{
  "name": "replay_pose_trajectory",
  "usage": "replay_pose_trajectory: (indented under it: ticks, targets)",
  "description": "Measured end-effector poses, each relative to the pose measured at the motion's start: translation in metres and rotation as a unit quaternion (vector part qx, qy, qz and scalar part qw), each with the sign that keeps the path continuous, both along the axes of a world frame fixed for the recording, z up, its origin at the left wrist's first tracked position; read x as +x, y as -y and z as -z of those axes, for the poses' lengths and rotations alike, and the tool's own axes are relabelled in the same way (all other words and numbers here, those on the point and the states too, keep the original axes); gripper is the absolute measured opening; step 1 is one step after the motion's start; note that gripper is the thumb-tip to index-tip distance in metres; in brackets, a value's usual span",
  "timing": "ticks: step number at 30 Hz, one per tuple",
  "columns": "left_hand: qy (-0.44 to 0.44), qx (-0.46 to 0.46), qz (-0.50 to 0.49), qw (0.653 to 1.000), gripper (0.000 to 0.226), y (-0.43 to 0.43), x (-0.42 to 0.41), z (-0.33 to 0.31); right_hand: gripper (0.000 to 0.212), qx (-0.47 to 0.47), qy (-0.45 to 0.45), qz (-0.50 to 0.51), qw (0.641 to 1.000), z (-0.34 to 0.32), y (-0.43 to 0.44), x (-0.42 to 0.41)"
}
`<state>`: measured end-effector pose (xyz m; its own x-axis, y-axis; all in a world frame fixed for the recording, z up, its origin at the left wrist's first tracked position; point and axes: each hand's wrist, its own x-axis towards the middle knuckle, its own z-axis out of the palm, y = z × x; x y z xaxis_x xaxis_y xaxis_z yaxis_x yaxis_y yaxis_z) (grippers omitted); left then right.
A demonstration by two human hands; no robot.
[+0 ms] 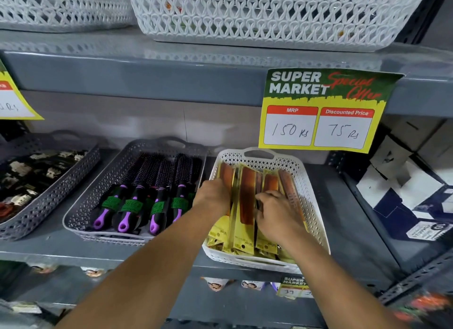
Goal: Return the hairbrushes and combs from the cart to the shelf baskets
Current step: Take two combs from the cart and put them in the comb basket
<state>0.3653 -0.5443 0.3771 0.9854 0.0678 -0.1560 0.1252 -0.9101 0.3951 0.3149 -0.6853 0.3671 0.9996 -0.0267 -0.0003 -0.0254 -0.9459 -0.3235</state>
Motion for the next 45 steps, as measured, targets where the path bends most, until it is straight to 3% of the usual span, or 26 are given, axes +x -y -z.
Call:
replay_pose_trajectory:
  ticks: [3,8,16,21,25,31,40,45]
  targets:
    - [-0.017,0.083,0.079,0.993,0.035,0.006,0.0,0.004,0.05,0.007,-0.015,-0.008,1.0,0.007,-0.002,-0.001]
    - [-0.056,0.138,0.113,0.982,0.032,0.013,-0.007,0.011,0.049,0.013,-0.032,-0.013,0.999,0.015,0.001,-0.002]
    - [0.012,0.178,0.119,0.977,0.035,0.016,-0.009,0.01,0.043,0.02,-0.02,-0.038,0.999,0.023,0.005,-0.003]
    - [0.091,0.137,0.21,0.964,0.049,0.013,-0.013,0.026,0.053,-0.017,-0.071,-0.075,0.995,0.026,0.021,-0.002]
    - [0.024,0.137,0.256,0.957,0.07,0.006,-0.011,0.044,0.058,-0.031,-0.12,-0.096,0.988,0.034,0.026,0.002]
    - [-0.011,0.133,0.314,0.94,0.077,-0.005,-0.01,0.044,0.062,-0.042,-0.143,-0.135,0.98,0.032,0.044,0.01]
    - [-0.029,0.157,0.306,0.938,0.084,0.017,-0.022,0.04,0.071,-0.064,-0.157,-0.177,0.969,0.03,0.063,0.025]
    - [0.028,0.148,0.302,0.941,0.08,0.01,-0.022,0.042,0.066,-0.047,-0.118,-0.15,0.98,0.032,0.061,0.021]
